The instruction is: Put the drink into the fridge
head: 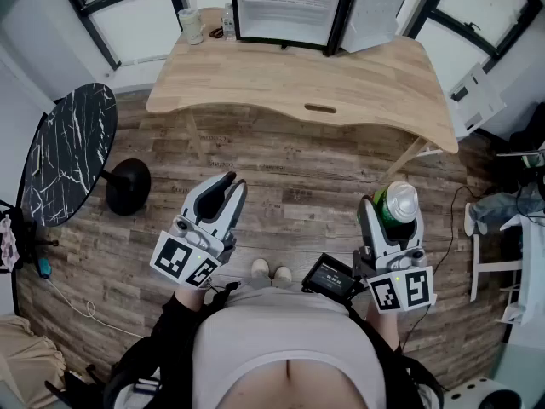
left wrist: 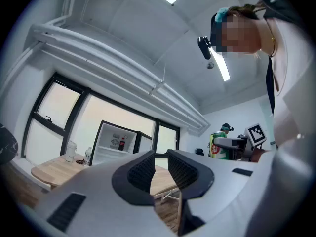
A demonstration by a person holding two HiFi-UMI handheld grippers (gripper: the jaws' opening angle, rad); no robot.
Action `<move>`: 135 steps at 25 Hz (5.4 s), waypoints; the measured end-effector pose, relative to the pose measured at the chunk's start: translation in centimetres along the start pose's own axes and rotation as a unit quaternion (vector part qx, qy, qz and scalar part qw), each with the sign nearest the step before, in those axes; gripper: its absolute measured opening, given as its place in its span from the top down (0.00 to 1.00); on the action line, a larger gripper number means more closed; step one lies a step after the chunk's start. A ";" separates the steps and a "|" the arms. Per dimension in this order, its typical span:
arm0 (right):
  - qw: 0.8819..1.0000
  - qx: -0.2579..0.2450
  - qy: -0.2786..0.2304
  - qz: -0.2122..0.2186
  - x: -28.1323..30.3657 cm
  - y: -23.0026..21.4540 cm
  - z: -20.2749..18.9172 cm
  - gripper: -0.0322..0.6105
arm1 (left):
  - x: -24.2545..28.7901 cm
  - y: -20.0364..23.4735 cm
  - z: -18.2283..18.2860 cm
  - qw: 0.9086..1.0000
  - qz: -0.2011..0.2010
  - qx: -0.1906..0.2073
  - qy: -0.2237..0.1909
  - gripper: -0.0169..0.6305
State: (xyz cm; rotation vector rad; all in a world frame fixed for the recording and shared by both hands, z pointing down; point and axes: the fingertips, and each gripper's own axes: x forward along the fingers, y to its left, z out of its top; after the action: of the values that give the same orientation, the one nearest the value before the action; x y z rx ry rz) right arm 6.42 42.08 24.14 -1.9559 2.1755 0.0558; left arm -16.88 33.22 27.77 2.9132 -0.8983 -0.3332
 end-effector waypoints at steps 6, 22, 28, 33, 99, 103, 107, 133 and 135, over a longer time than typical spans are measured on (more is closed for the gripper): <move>1.000 0.003 0.003 0.002 0.2 0.4 -0.2 0.41 | -0.5 0.3 -0.1 1.000 -0.001 0.001 0.006 0.84; 1.000 0.023 0.004 0.003 2.1 1.3 -1.3 0.41 | -0.7 2.6 -0.3 1.000 0.001 -0.004 0.006 0.85; 0.999 0.033 -0.005 -0.006 2.9 1.6 -1.8 0.41 | -0.5 3.8 -0.3 1.000 -0.011 -0.002 0.007 0.85; 1.000 0.011 -0.003 -0.017 3.5 2.3 -2.2 0.41 | -0.4 4.7 -0.5 1.000 -0.021 0.000 0.013 0.85; 0.997 0.043 -0.005 0.060 33.2 -16.1 -5.6 0.41 | 28.9 19.6 -3.3 1.000 0.026 0.010 -0.006 0.86; 0.997 0.041 -0.012 0.067 33.8 -16.0 -5.3 0.41 | 28.7 19.9 -3.4 0.999 0.035 0.010 -0.001 0.86; 0.997 0.038 -0.014 0.073 34.9 -15.9 -5.6 0.41 | 29.0 20.8 -3.5 0.999 0.038 0.011 -0.002 0.86; 0.999 0.037 -0.024 0.019 52.1 -17.3 -8.1 0.41 | 42.4 35.6 -2.9 0.998 -0.056 -0.003 0.005 0.86; 0.999 0.038 -0.021 0.014 53.0 -17.3 -8.4 0.41 | 43.1 36.3 -2.9 0.998 -0.064 -0.006 0.007 0.86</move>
State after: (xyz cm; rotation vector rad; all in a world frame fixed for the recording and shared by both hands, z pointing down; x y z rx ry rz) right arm 17.39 -13.18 24.60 -1.8671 2.1463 0.0167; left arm -1.39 -20.99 27.56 2.9650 -0.7076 -0.3253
